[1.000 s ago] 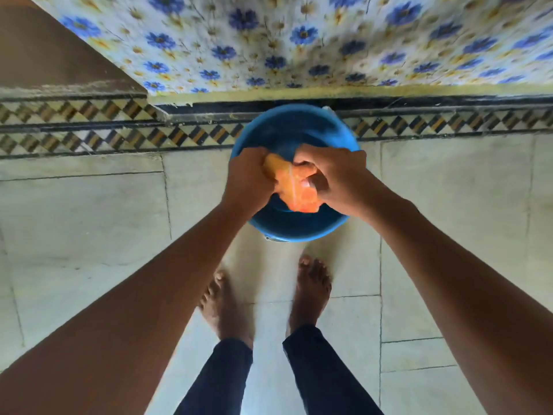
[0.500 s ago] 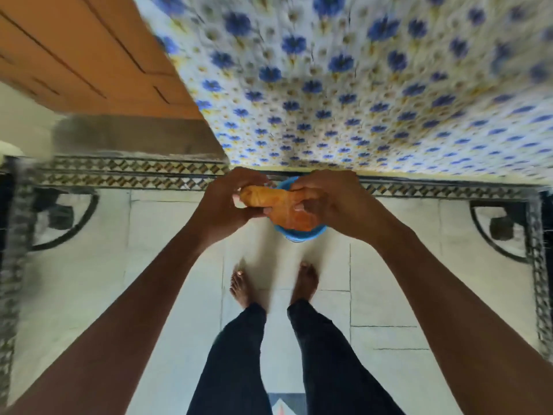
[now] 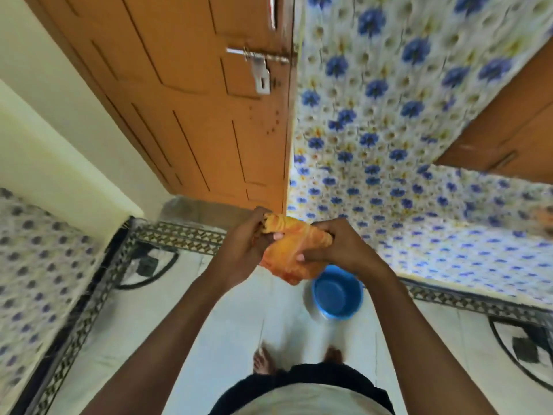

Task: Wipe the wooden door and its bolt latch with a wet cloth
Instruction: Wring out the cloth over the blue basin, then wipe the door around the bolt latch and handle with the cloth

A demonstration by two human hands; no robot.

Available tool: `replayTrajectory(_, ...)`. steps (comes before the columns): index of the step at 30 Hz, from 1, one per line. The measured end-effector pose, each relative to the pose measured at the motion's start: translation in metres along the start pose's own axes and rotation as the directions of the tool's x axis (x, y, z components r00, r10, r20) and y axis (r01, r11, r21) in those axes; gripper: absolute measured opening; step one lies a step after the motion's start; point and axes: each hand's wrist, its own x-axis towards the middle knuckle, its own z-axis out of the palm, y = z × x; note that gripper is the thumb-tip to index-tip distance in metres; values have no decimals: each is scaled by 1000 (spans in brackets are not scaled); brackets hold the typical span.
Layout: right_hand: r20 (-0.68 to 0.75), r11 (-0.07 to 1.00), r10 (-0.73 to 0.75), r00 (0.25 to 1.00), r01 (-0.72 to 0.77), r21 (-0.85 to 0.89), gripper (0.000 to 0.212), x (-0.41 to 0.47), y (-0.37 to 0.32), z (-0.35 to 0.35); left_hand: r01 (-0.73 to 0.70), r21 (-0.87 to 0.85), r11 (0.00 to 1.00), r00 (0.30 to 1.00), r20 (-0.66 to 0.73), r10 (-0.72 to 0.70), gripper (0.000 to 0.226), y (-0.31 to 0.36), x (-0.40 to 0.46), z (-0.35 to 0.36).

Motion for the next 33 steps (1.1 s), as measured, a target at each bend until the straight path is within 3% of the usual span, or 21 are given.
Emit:
replayTrajectory(1,-44,995,3,999,1,98,22,2,-11,5,-7,-40,999,999,-34,6,10,2,0,-10)
replayTrajectory(3,-130,942,35,991,11,336,30,7,-32,14,-18,-138,990,995,-103,4,27,8,4,-27)
replayTrajectory(5,-170,813,89,981,27,581,43,18,-49,21,2,-258,966,985,-166,-46,34,16,11,-45)
replayTrajectory(7,-119,680,107,987,14,733,48,28,-63,31,38,-348,937,976,-187,-109,35,24,19,-58)
replayTrajectory(9,-55,660,114,992,-35,750,50,37,-74,44,41,-368,929,974,-191,-119,35,29,28,-67)
replayTrajectory(12,-43,730,88,995,-35,683,59,60,-84,60,25,-372,928,966,-229,-118,36,33,44,-86)
replayTrajectory(17,-255,743,79,964,113,659,55,107,-101,69,50,-356,933,952,-264,-152,18,22,82,-115)
replayTrajectory(20,-350,641,92,932,214,737,59,140,-109,70,64,-384,921,943,-278,-182,19,19,112,-129)
replayTrajectory(22,-303,512,104,947,210,833,82,166,-114,74,75,-392,917,943,-271,-193,20,16,137,-137)
replayTrajectory(24,-266,449,129,955,183,875,100,189,-121,78,78,-377,923,941,-277,-193,17,12,161,-144)
replayTrajectory(26,-289,506,144,946,181,843,98,211,-127,77,74,-351,933,941,-285,-182,14,6,187,-153)
replayTrajectory(29,-434,679,135,891,236,695,67,241,-139,62,69,-342,937,944,-282,-172,12,-6,219,-169)
replayTrajectory(31,-564,834,59,823,270,481,58,261,-145,49,51,-325,944,950,-276,-146,12,-13,239,-175)
replayTrajectory(33,-677,947,-20,736,230,222,65,276,-150,45,31,-275,961,951,-288,-113,13,-16,256,-179)
